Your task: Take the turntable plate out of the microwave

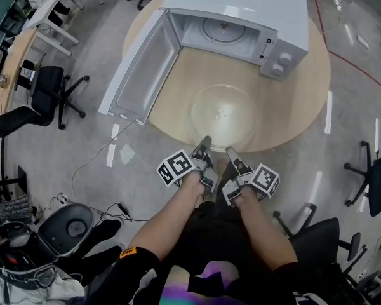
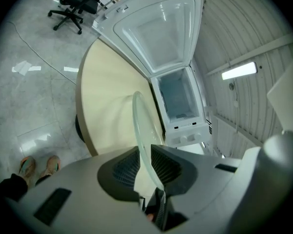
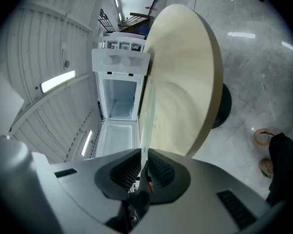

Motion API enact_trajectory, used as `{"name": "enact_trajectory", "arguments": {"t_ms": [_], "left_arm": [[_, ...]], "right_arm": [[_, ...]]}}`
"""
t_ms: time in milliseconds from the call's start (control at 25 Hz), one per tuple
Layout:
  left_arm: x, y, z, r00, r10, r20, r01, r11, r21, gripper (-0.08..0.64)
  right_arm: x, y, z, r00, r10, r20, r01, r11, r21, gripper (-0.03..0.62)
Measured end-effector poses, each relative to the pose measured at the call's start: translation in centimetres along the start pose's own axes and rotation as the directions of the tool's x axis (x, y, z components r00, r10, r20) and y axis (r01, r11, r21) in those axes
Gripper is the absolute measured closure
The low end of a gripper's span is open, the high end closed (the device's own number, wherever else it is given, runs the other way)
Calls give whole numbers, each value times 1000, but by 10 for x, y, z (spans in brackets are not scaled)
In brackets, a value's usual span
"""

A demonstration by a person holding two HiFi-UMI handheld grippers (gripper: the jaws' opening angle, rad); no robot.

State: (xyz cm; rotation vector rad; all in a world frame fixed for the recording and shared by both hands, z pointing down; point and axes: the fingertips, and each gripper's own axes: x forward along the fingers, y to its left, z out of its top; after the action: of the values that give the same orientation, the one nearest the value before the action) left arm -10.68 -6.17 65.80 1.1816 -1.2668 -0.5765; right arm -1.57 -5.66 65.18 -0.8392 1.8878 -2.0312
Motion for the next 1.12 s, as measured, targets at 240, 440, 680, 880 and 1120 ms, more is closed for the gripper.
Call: {"name": "enact_trajectory", "arguments": {"t_ms": [240, 440, 680, 880, 1120], "left_arm": [[2, 3, -4, 995, 29, -100, -22, 997, 71, 445], [-7, 13, -9, 984, 106, -143, -81, 981, 174, 431], [-18, 20, -6, 980, 136, -143, -103, 971, 218, 431], [-21, 19, -4, 981, 134, -140, -100, 969, 227, 431], [-22, 13, 0, 983, 121, -137, -85, 966, 242, 431]], "right_arm": [[5, -2, 8, 1000, -13, 18, 13, 1000, -9, 541], [7, -15, 13, 997, -72, 41, 72, 997, 12, 548], [12, -24, 17, 990, -129, 52, 129, 992, 3, 548], [12, -38, 19, 971, -233, 48, 233, 972, -11, 548], [7, -38, 21, 944, -330, 24, 331, 942, -63, 547]]}}
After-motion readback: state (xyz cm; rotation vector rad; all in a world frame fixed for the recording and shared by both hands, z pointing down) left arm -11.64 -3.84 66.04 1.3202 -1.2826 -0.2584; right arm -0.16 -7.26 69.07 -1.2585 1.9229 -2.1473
